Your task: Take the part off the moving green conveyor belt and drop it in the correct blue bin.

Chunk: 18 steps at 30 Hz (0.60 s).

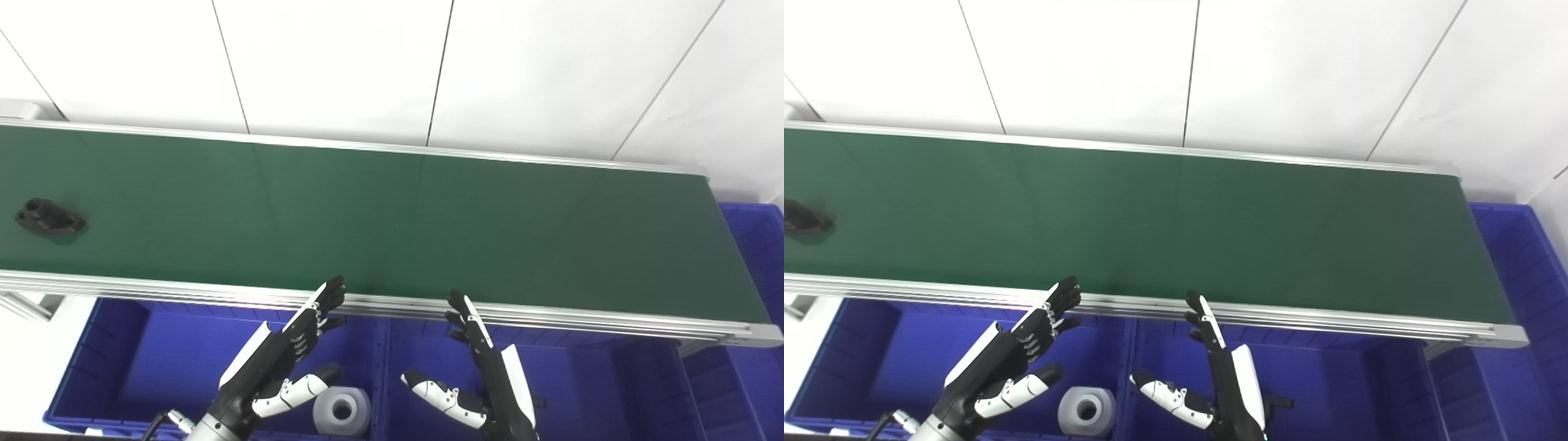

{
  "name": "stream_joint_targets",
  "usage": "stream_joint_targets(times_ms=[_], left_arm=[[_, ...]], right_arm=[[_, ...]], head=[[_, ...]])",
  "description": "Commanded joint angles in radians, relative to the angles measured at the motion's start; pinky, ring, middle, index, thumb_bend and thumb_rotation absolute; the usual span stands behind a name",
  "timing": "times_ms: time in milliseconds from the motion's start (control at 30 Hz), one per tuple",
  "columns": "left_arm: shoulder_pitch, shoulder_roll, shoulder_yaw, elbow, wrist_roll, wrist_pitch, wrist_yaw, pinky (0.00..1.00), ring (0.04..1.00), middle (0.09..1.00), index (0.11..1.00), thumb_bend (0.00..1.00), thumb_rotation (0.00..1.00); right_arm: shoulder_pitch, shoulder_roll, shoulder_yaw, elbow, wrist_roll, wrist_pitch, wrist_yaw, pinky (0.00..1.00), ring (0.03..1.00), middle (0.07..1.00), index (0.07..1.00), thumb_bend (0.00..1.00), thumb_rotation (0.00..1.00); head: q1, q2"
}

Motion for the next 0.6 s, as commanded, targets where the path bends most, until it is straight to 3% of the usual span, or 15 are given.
stream_joint_targets(times_ms=[0,567], left_arm=[[-0.009,0.002,0.004,-0.019,-0.009,-0.03,-0.001,0.93,1.0,1.0,1.0,0.34,0.62],[-0.01,0.001,0.002,-0.024,-0.021,-0.009,-0.002,0.94,1.0,1.0,1.0,0.34,0.6]], right_arm=[[-0.001,0.006,0.005,-0.019,-0.001,-0.044,0.002,0.84,0.892,0.936,0.961,0.71,0.42],[0.0,0.001,0.01,-0.025,0.001,-0.055,0.006,0.85,0.899,0.935,0.956,0.7,0.42]], head=[[0.001,0.001],[0.004,-0.003]])
